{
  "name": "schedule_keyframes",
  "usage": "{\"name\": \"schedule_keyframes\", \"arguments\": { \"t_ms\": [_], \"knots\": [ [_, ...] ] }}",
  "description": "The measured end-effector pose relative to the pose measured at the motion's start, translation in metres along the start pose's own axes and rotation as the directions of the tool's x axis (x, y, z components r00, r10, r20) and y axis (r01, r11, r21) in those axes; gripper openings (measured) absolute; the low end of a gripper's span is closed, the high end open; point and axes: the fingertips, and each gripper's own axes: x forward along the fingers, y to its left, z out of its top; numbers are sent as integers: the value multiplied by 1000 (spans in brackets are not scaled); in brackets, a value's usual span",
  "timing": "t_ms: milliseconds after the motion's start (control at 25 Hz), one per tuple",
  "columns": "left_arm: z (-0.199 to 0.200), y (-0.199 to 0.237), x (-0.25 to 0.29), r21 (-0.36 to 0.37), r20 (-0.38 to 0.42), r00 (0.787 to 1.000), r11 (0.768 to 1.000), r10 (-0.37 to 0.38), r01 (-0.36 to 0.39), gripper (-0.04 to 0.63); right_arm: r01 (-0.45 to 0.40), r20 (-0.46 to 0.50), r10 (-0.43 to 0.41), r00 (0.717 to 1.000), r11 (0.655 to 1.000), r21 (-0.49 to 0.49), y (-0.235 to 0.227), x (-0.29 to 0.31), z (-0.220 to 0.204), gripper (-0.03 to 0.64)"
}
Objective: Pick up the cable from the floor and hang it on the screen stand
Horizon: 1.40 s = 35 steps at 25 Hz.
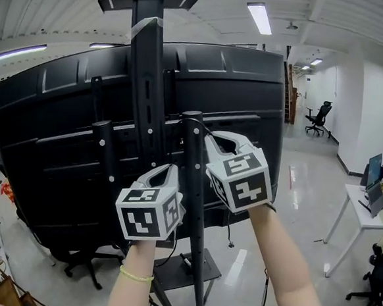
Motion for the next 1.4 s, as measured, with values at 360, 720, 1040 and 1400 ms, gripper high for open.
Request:
{"name": "schedule_keyframes", "arguments": {
  "t_ms": [360,720,1040,1400],
  "knots": [
    [20,14,25,42,-13,997,996,78,-78,8,37,-146,-27,989,997,69,-55,47,-6,12],
    [-49,3,13,-2,-64,992,994,107,-107,8,-55,-155,59,986,998,26,-1,35,-70,67],
    [-119,-15,-49,-23,-91,991,995,95,-97,8,-52,-118,73,990,984,172,52,-47,-134,0],
    [-207,-37,-207,-10,-113,991,997,72,-74,8,-20,-247,108,963,942,336,176,-208,-210,0]
  ]
}}
